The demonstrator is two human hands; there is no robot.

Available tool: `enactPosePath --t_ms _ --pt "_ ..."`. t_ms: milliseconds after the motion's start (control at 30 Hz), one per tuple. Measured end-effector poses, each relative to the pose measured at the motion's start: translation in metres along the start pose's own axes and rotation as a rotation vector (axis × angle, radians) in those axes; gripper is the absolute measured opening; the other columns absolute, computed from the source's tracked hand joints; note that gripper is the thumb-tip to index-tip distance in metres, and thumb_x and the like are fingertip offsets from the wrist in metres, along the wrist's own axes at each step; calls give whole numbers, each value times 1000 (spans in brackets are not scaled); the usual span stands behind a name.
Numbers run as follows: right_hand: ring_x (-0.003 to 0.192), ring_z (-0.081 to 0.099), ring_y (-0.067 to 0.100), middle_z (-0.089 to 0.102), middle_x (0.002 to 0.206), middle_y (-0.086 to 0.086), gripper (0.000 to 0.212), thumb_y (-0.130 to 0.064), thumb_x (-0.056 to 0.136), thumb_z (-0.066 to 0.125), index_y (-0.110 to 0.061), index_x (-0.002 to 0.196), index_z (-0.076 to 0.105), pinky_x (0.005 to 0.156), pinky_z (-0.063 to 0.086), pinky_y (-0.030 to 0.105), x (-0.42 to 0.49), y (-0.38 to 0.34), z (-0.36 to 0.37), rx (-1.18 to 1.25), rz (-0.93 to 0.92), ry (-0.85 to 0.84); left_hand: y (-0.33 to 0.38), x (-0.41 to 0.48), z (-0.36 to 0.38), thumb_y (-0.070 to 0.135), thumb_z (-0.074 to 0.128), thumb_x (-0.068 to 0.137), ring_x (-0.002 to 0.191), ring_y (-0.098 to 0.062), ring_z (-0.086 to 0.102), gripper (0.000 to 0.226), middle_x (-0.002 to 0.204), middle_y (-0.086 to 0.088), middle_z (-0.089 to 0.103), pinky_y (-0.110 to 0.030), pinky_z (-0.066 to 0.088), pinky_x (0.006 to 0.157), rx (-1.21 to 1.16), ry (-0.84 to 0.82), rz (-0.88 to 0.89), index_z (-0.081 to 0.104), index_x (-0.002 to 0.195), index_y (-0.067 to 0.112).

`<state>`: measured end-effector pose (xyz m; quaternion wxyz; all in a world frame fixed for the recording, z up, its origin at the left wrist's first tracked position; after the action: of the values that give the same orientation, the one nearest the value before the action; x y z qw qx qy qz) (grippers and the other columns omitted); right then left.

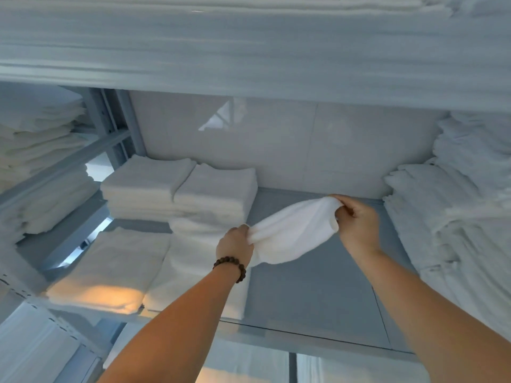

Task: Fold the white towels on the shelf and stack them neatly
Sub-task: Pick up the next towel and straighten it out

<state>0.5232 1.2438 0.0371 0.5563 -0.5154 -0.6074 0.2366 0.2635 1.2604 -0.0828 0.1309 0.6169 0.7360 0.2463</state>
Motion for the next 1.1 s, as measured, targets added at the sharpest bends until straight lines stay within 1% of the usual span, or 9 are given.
enactPosePath --t_ms 233,400,500,567,700,767,867,967,1100 --pt "68 58 -10 69 81 -13 34 5 87 49 -19 97 71 71 50 21 -4 23 -53 -11 74 131 60 8 -41 -1 44 77 73 -20 54 29 81 -1 61 -25 39 61 -227 97 163 63 93 13" --pt "65 61 -7 68 67 -21 34 11 86 48 -15 88 70 66 49 13 -6 13 -96 86 119 187 148 7 -58 -2 42 80 74 -15 55 37 82 4 59 -9 33 50 -329 76 324 62 103 19" --pt "66 55 -11 67 85 -7 30 3 86 53 -21 87 70 69 44 6 -12 12 -113 -24 146 139 203 -4 -40 -6 38 80 83 -20 60 43 92 -3 64 -18 45 67 -383 1 447 63 107 16" --pt "66 52 -15 65 89 3 22 2 87 54 -9 96 71 69 42 4 -18 17 -126 -160 139 131 231 -12 -18 -6 37 82 88 -20 61 45 99 -6 66 -24 48 74 -414 -89 516 64 110 16" --pt "61 62 19 68 70 16 17 -20 82 67 -6 74 69 67 56 45 -35 39 -151 -211 193 195 252 -28 32 -2 49 87 107 -19 60 38 117 -5 65 -26 45 93 -442 -283 608 64 118 15" --pt "62 66 29 68 67 11 14 -18 82 69 -9 72 71 66 56 51 -43 52 -156 -223 256 179 245 -33 53 11 58 91 119 -17 54 33 128 -1 59 -29 40 104 -428 -367 596 61 123 16" --pt "63 68 25 70 69 5 9 -15 82 68 -14 75 72 68 58 47 -52 68 -151 -270 302 135 232 -41 64 34 59 91 120 -10 53 35 128 7 58 -26 40 104 -493 -428 547 61 123 22" --pt "62 67 23 69 67 3 7 -18 80 69 -16 74 72 66 57 43 -53 72 -135 -326 295 101 232 -59 56 42 58 89 104 0 58 38 113 17 59 -8 42 88 -636 -492 496 61 122 22" --pt "50 58 8 67 63 8 8 -10 78 71 -11 70 72 53 48 26 -45 60 -102 -260 257 57 231 -73 57 35 68 84 101 -8 61 39 114 8 65 -23 49 88 -529 -498 511 60 120 25"
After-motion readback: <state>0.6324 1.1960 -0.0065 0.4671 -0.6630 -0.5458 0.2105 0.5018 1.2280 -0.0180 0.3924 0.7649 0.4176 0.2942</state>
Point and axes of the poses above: each hand's wrist, its own x-axis towards the middle knuckle, its own z-axis out of the palm, y = z × x, the point moved 9 cm from there along x, towards the middle knuckle
